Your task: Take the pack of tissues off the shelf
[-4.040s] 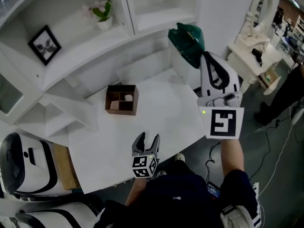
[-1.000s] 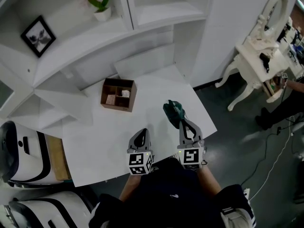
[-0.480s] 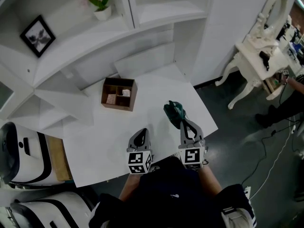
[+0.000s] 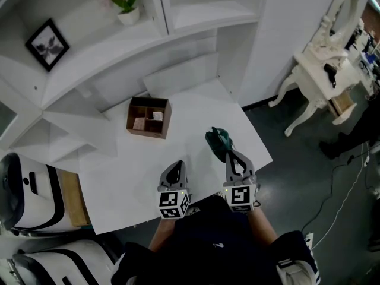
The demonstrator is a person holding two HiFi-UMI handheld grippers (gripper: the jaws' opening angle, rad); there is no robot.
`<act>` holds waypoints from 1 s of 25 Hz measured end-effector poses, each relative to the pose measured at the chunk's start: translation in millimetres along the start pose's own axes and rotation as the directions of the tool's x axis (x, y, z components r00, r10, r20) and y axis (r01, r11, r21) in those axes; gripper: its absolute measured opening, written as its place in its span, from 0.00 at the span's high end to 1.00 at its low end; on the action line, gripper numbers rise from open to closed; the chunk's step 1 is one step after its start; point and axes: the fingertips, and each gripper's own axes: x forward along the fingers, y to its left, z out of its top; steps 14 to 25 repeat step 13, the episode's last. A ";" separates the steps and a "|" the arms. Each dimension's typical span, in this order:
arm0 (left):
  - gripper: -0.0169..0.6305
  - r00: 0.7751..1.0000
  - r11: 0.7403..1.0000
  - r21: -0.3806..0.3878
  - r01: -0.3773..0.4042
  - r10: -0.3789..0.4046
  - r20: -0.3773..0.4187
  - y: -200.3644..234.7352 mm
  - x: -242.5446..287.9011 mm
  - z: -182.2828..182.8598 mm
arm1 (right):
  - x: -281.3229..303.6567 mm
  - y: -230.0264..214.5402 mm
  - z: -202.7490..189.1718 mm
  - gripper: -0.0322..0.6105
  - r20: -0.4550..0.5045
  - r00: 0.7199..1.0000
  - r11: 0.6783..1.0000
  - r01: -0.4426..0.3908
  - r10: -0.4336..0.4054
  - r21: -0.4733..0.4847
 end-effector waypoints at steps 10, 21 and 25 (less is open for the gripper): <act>0.97 1.000 1.000 0.001 0.000 0.000 0.006 0.0 1.2 0.3 | 0.2 0.4 1.5 0.93 0.005 1.000 1.000 0.004 -0.004 -0.001; 0.97 1.000 1.000 0.001 0.000 0.000 0.005 0.1 2.5 0.0 | 0.5 1.1 -3.4 0.93 -0.007 1.000 1.000 0.004 -0.004 -0.005; 0.97 1.000 1.000 0.001 0.000 0.000 0.005 0.1 2.5 0.0 | 0.5 1.1 -3.4 0.93 -0.007 1.000 1.000 0.004 -0.004 -0.005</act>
